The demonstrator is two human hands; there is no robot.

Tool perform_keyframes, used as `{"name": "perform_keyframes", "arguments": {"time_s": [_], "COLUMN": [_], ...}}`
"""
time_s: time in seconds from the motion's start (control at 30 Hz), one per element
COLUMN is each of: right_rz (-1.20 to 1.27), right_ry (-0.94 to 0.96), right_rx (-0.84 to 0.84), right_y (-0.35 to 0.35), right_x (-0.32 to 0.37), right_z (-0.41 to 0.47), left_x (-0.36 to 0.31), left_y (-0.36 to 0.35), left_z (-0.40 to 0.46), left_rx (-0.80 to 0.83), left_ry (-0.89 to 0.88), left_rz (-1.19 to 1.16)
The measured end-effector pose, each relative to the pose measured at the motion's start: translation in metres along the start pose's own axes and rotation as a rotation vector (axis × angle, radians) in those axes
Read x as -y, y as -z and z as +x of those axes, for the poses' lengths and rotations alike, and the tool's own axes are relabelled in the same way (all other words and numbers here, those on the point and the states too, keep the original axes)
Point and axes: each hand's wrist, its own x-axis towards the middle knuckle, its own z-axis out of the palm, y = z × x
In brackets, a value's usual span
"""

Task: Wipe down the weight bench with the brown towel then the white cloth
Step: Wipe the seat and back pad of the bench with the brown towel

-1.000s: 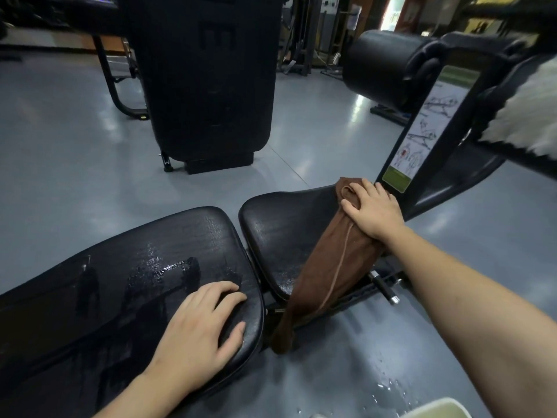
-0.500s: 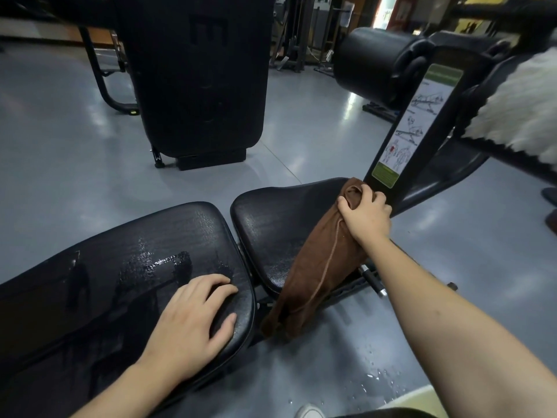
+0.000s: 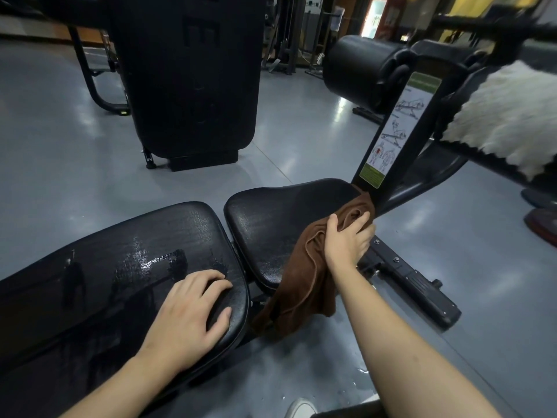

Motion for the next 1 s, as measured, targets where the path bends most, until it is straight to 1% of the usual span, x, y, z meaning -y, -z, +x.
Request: {"name": "perform_keyframes", "arguments": {"time_s": [0.07,0.17,0.37,0.47,0.63,0.73,0.83,1.0], "right_rz": [-0.042,-0.082,-0.147,-0.179,-0.295,-0.476,-0.599,-0.613], "right_ry": [0.091,0.216,0.527,0.643,0.87,1.015,1.157,1.358], "right_rx": [-0.014,0.017,0.184,0.245,0.397,0.513,0.554,0.597], "right_y": [0.002,0.005,0.021,0.026,0.042,0.058,0.065,0.054], "right_x": [-0.004,-0.014,-0.05,-0.057,-0.062,-0.063,-0.056,-0.034], "right_z": [-0.001,-0.002,-0.013,-0.019,-0.019,-0.012,-0.005,-0.008], "left_x": [0.0,0.001,0.002,0.001,0.001,0.001,0.001,0.001], "left_y": [0.0,0.0,-0.001,-0.001,-0.002,-0.002,-0.003,-0.002], "left_z": [0.0,0.001,0.0,0.001,0.001,0.001,0.001,0.001], "left_rx": [-0.001,-0.002,0.0,-0.005,0.001,0.009,0.015,0.02], "left_ry": [0.004,0.001,-0.004,-0.011,-0.004,-0.002,0.004,0.006], "left_rz": [-0.003,-0.001,0.0,0.0,0.001,0.008,0.011,0.007]}}
